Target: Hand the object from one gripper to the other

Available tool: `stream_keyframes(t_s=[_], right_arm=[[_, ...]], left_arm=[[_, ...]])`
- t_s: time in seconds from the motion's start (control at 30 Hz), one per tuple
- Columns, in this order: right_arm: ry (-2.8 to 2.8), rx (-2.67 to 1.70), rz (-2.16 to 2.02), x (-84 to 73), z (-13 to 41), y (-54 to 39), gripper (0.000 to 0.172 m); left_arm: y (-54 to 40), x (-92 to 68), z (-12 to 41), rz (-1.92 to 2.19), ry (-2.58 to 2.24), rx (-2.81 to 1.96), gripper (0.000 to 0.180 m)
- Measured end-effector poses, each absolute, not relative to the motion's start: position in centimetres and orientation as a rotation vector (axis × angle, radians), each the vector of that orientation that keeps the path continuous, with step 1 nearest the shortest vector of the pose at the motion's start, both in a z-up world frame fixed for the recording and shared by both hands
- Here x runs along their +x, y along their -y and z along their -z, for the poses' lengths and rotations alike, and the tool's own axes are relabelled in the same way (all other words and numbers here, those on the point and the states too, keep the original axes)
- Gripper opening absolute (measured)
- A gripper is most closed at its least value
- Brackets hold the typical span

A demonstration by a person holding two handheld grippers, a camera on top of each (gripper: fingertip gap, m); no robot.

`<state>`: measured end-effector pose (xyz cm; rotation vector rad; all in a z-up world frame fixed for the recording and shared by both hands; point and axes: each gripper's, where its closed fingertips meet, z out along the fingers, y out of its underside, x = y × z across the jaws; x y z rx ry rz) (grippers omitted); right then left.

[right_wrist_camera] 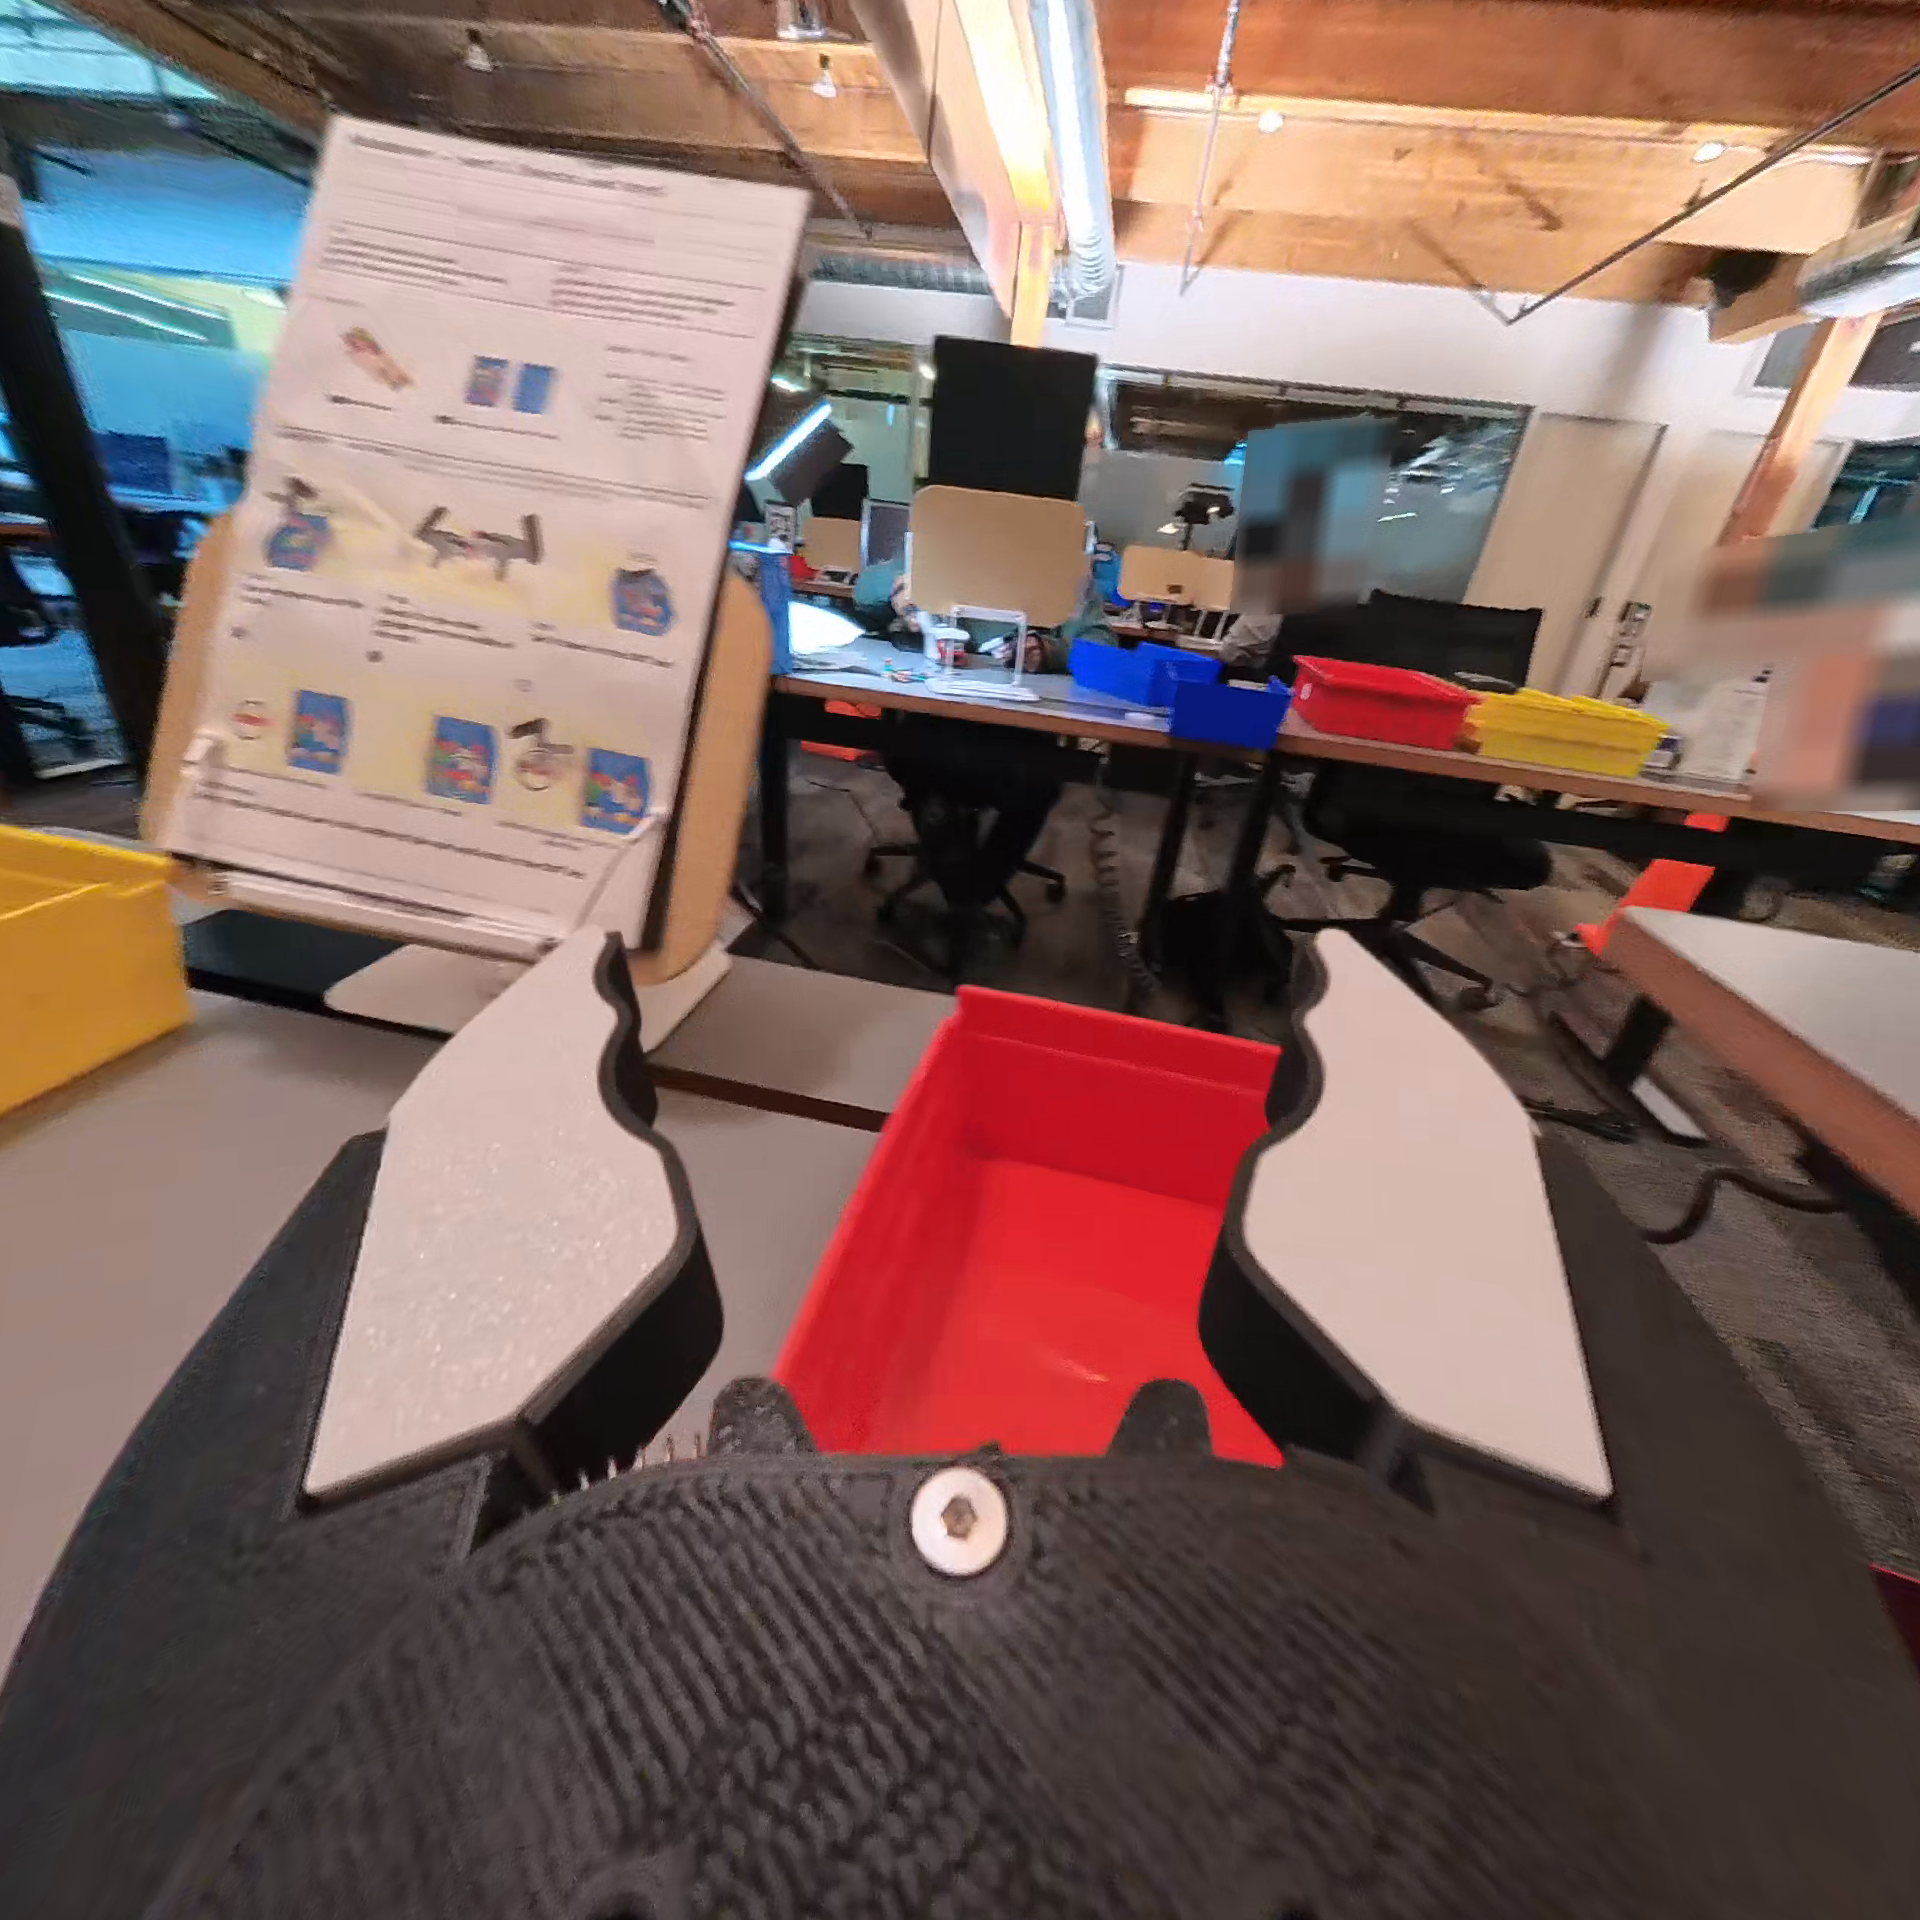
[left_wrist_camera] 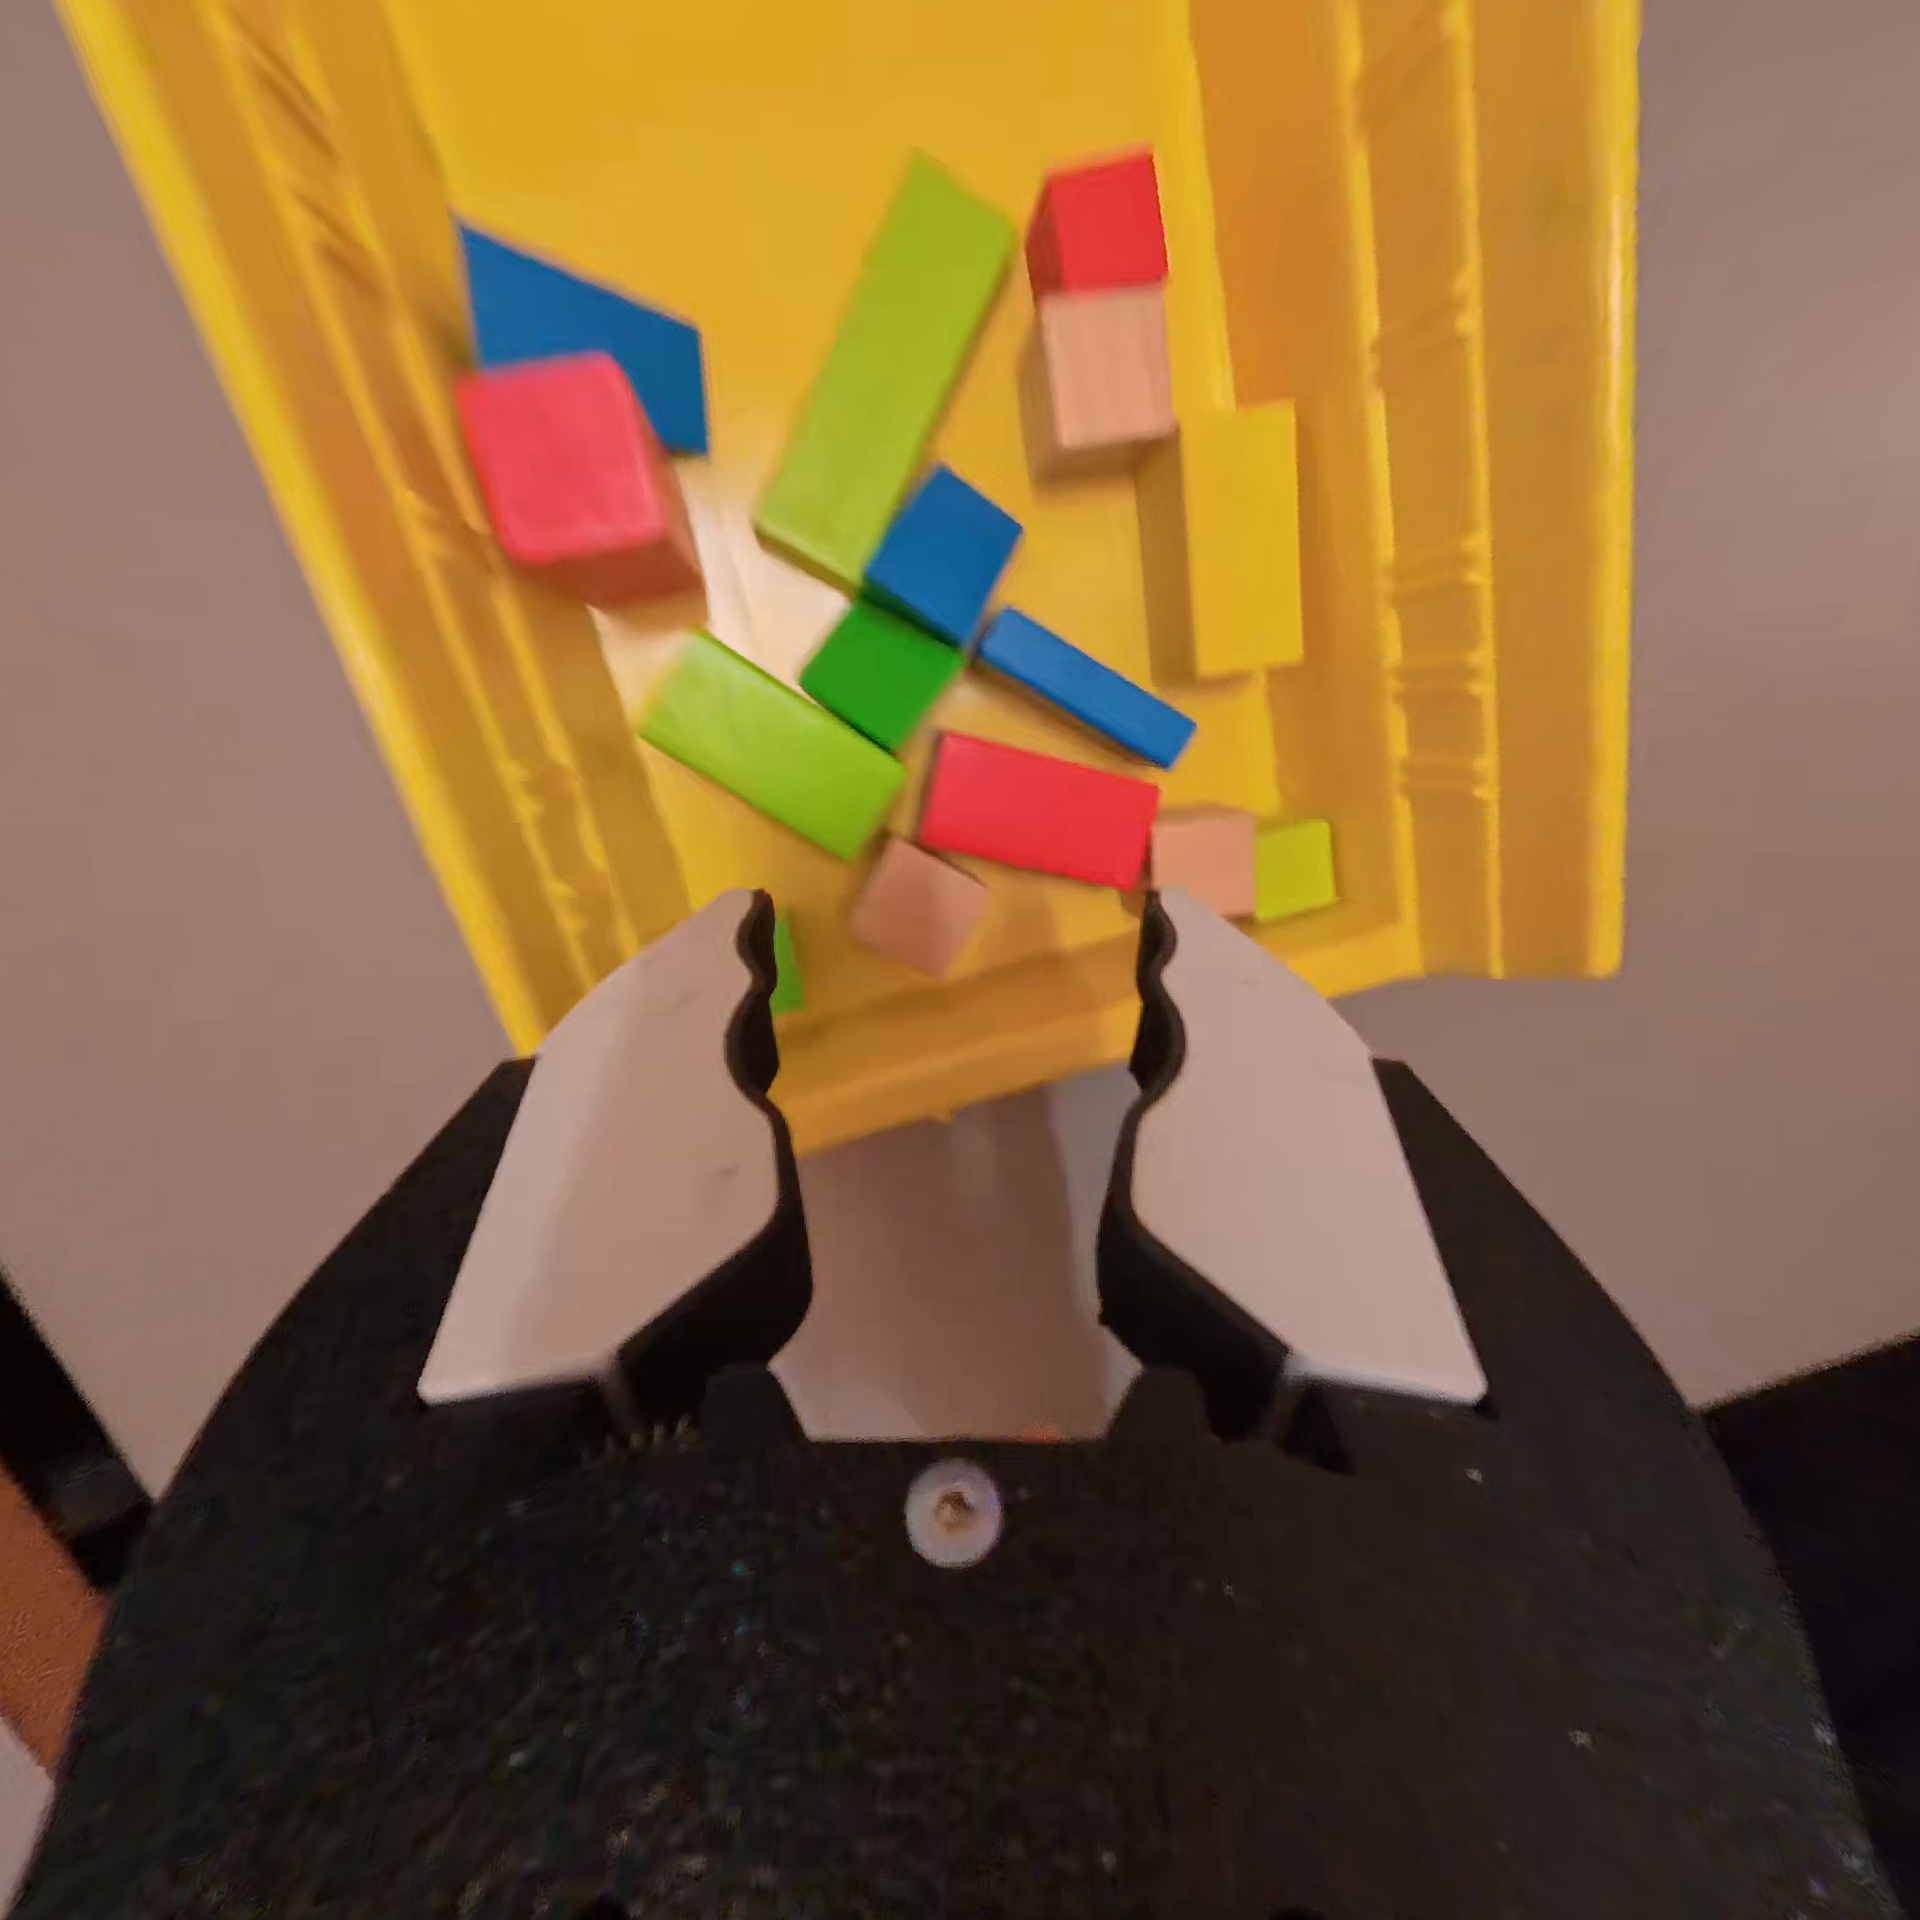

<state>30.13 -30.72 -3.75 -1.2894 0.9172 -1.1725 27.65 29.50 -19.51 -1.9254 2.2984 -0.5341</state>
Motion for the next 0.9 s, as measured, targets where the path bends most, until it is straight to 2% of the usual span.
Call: stream_keyframes(t_s=[0.27,0.5,0.9], right_arm=[[-0.864,-1.395,1.088,28.3,8.0,24.1,0.118],[-0.838,-1.426,1.040,27.7,9.0,22.6,0.117],[-0.833,-1.467,0.936,28.2,11.2,21.9,0.117]], left_arm=[[-28.5,25.2,22.5,0.433,-2.219,-2.305,0.057],[-29.4,24.2,25.0,0.212,-2.046,-2.459,0.057],[-30.3,24.6,27.4,0.150,-1.642,-2.707,0.052]])
